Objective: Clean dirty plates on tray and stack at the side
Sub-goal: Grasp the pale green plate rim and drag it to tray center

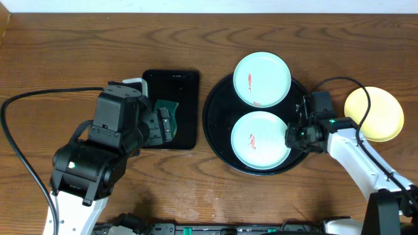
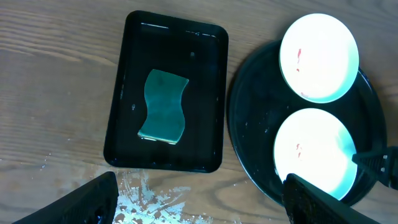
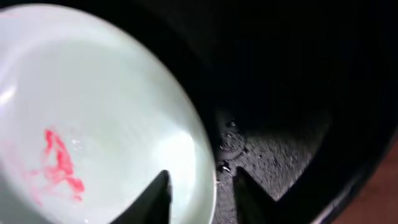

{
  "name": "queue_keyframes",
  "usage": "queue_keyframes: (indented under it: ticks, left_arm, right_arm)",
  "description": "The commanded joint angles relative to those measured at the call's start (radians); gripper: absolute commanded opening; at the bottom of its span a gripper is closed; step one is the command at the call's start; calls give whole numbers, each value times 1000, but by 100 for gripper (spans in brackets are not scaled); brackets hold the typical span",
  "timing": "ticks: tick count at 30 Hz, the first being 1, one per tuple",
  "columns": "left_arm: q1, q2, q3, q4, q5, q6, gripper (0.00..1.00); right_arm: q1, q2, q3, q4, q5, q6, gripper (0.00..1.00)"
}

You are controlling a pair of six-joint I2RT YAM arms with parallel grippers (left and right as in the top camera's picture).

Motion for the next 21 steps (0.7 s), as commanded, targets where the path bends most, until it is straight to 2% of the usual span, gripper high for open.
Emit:
queue_keyframes:
  ticks: [1, 3, 7, 10, 12, 16, 21]
  left_arm:
    - [4, 2, 15, -3, -2, 6, 85]
    - [4, 2, 15, -3, -2, 6, 85]
    - [4, 2, 15, -3, -2, 6, 85]
    - [4, 2, 15, -3, -2, 6, 85]
    - [4, 2, 15, -3, -2, 6, 85]
    - [4, 2, 15, -3, 0, 4, 85]
    - [4, 2, 15, 2, 26, -81, 85]
  right_arm:
    - [8, -30, 75, 0, 0, -217, 35]
    - [8, -38, 88, -7, 3, -260, 34]
    - [8, -23, 71, -33, 27, -259, 34]
    - [8, 10, 29, 26, 45, -259, 36]
    - [8, 39, 5, 68, 47, -255, 34]
    - [8, 102, -6, 100, 27, -233, 20]
    - [8, 154, -6, 123, 21, -232, 6]
